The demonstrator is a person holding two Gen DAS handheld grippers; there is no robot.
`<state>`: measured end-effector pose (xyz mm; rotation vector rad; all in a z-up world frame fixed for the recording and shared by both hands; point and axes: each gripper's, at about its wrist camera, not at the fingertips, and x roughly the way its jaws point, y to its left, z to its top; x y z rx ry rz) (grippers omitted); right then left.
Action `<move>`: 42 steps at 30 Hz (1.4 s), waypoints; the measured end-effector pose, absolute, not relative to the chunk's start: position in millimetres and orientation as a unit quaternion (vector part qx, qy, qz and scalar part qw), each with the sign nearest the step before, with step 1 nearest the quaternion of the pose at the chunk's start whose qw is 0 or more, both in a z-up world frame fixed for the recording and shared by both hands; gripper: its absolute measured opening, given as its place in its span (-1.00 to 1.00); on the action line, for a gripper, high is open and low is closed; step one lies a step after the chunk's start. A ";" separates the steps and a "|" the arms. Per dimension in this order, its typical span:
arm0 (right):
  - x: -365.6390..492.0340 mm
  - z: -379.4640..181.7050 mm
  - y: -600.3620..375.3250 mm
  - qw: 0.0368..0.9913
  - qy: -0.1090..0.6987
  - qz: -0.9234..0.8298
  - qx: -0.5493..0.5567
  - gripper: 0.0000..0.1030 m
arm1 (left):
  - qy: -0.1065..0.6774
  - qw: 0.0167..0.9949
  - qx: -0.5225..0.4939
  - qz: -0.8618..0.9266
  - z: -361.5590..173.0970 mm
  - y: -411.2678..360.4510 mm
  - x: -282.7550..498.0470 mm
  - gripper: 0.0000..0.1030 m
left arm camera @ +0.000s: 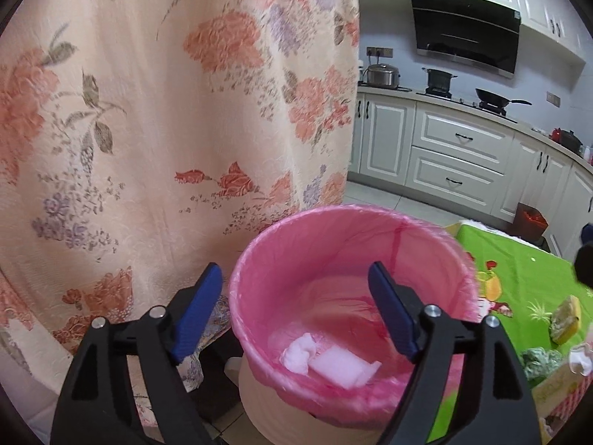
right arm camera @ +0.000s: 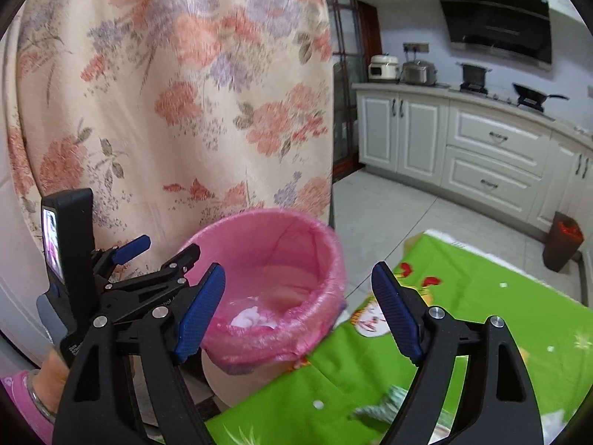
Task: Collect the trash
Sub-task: 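Move both open tools back to the trash pile on the table, then grasp a pink foam fruit net with the left tool while the right tool grasps a white paper roll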
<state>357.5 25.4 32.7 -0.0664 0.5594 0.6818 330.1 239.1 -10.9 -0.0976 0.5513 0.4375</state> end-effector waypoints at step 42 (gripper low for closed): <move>153.1 -53.1 -243.9 0.940 0.304 0.155 0.032 0.57 | 0.296 0.952 0.010 -0.079 -73.8 -32.2 128.5 0.90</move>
